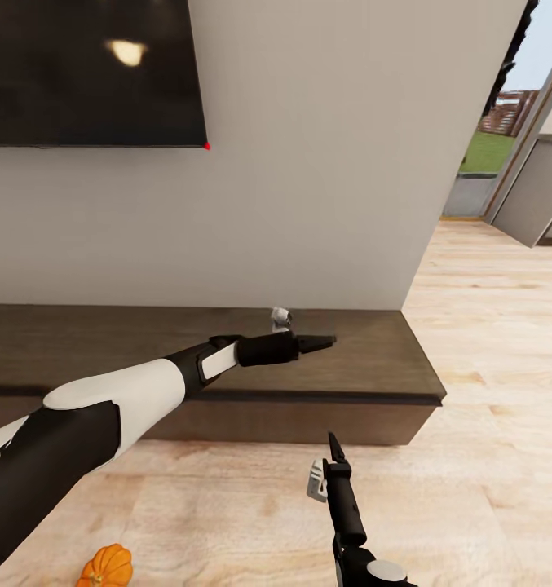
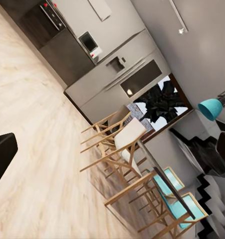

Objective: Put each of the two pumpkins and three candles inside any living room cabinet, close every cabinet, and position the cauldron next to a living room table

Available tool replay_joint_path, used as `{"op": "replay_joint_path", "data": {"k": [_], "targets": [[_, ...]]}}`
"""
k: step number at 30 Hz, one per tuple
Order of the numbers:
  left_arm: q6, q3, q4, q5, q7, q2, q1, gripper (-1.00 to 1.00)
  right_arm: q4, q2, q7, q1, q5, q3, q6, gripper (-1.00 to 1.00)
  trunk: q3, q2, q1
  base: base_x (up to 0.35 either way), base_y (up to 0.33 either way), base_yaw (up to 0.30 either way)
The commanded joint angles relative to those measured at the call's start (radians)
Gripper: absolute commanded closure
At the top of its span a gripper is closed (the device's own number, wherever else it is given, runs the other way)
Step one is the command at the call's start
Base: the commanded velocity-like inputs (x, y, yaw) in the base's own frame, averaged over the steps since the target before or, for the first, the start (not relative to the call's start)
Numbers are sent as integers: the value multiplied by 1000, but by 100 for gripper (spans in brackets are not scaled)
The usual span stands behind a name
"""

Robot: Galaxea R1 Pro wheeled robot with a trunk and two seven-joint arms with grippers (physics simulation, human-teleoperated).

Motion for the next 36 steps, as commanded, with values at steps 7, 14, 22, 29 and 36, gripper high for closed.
{"op": "replay_joint_path", "data": {"k": [7,14,22,29,36], "targets": [[0,0,-1,0,0,0,0,-100,-2,-3,0,0,0,0,0,-100,-22,-49,27,0,0,0],[0,0,-1,0,0,0,0,-100,-6,-3,0,0,0,-1,0,-100,-44,-98,54,0,0,0],[0,0,-2,0,0,0,0,-100,-21,-2,-10,-4,-1,-4,1,-100,-69,-154,84,0,0,0],[0,0,-2,0,0,0,0,-100,-57,3,-69,-12,1,-181,3,-100,-91,-203,111,0,0,0],[0,0,-2,0,0,0,0,-100,-60,3,-115,-12,2,-191,3,-100,-114,-242,133,0,0,0]]}}
